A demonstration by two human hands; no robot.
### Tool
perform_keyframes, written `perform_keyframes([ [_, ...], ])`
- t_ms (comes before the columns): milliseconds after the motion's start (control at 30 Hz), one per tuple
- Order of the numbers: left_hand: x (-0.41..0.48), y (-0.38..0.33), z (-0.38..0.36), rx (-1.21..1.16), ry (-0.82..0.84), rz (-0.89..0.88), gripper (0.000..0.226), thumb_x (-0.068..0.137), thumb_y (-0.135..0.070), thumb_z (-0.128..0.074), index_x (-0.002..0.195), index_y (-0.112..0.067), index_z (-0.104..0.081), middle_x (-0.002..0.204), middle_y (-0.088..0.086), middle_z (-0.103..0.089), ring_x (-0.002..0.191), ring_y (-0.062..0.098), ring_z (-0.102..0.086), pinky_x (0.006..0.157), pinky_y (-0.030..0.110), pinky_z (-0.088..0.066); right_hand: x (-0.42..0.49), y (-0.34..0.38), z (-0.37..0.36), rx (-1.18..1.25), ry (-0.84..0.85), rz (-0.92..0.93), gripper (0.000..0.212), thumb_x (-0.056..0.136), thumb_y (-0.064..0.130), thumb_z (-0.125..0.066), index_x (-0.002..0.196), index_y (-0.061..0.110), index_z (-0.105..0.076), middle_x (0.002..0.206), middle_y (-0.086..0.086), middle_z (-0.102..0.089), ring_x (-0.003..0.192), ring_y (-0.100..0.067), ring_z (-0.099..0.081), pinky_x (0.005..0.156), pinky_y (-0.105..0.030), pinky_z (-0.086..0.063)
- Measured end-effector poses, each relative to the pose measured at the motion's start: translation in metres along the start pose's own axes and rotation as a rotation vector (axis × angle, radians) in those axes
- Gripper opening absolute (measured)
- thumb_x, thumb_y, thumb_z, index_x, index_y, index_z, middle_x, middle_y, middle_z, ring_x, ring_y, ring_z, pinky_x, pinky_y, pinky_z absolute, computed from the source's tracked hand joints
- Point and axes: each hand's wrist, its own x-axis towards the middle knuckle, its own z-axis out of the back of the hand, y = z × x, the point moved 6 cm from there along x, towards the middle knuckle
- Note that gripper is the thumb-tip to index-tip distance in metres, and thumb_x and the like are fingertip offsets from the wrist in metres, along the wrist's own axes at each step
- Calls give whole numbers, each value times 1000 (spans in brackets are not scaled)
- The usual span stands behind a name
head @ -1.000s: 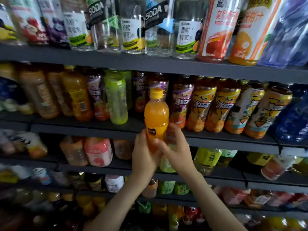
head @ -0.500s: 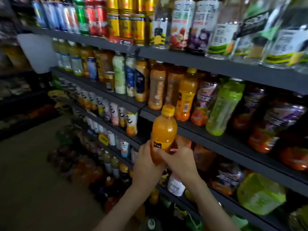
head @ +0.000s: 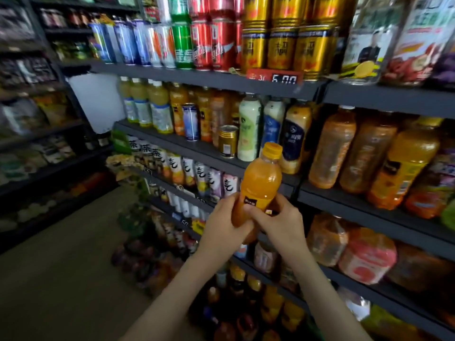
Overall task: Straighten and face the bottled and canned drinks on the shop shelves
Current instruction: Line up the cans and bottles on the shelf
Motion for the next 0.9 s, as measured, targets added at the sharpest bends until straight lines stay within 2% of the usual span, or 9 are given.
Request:
perform_keyframes([
  [100,16,3,1,23,-10,-31,55,82,-48,-55,131,-24,-49,112,-3,-57,101,14,-56,82,30,-48,15,-2,-1,-42,-39,-10,19,73,33,-79,79,31,-61,77,12,-65,70,7,-59,60,-8,-43],
  [233,35,-3,-8,20,-37,-75,51,85,-34,-63,133,-24,-49,118,0,-56,107,17,-55,91,34,-47,34,-10,5,-70,-10,-28,28,76,35,-76,97,22,-63,90,6,-67,85,-6,-62,75,-25,-50],
  [300,47,-6,-16,9,-31,-112,48,84,-33,-63,130,-24,-52,114,-2,-58,105,16,-56,89,32,-49,44,-12,10,-87,-7,-23,37,75,32,-77,106,23,-60,96,9,-65,90,-3,-60,78,-20,-48],
  [367,58,-10,-25,-10,-12,-135,49,80,-41,-61,126,-26,-54,108,-5,-60,100,11,-58,85,30,-50,53,-13,16,-98,-33,-2,36,75,30,-78,104,26,-57,94,13,-62,87,3,-58,71,-8,-44],
  [467,70,-6,-29,-77,0,-130,59,73,-54,-53,127,-31,-51,109,-9,-59,100,5,-57,85,28,-50,65,-12,16,-78,-77,62,32,73,28,-80,94,34,-56,90,10,-65,81,4,-60,68,-9,-45],
  [600,87,10,-9,-112,-20,-131,56,79,-40,-65,130,-30,-45,116,-10,-54,107,4,-54,89,27,-48,81,-5,-11,-24,-77,131,34,70,18,-82,90,30,-57,82,14,-63,76,9,-60,62,-6,-44],
  [733,110,42,27,-180,89,-140,50,84,-31,-60,131,-34,-45,124,-11,-54,113,1,-53,92,24,-49,104,-5,-51,21,-87,131,30,69,24,-82,91,24,-62,84,9,-67,76,4,-62,63,-8,-46],
  [833,141,79,70,-104,-33,-140,44,91,-17,-55,130,-34,-45,122,-11,-56,108,-3,-55,86,11,-46,132,-4,-92,36,-100,116,31,68,31,-83,91,28,-62,86,8,-68,79,-5,-63,71,-23,-52],
  [900,169,107,102,27,-152,-77,43,95,-17,-51,135,-31,-43,116,-6,-58,95,3,-58,76,12,-46,151,-1,-122,32,-129,120,34,67,32,-83,94,29,-62,89,8,-69,83,-6,-63,75,-28,-52],
])
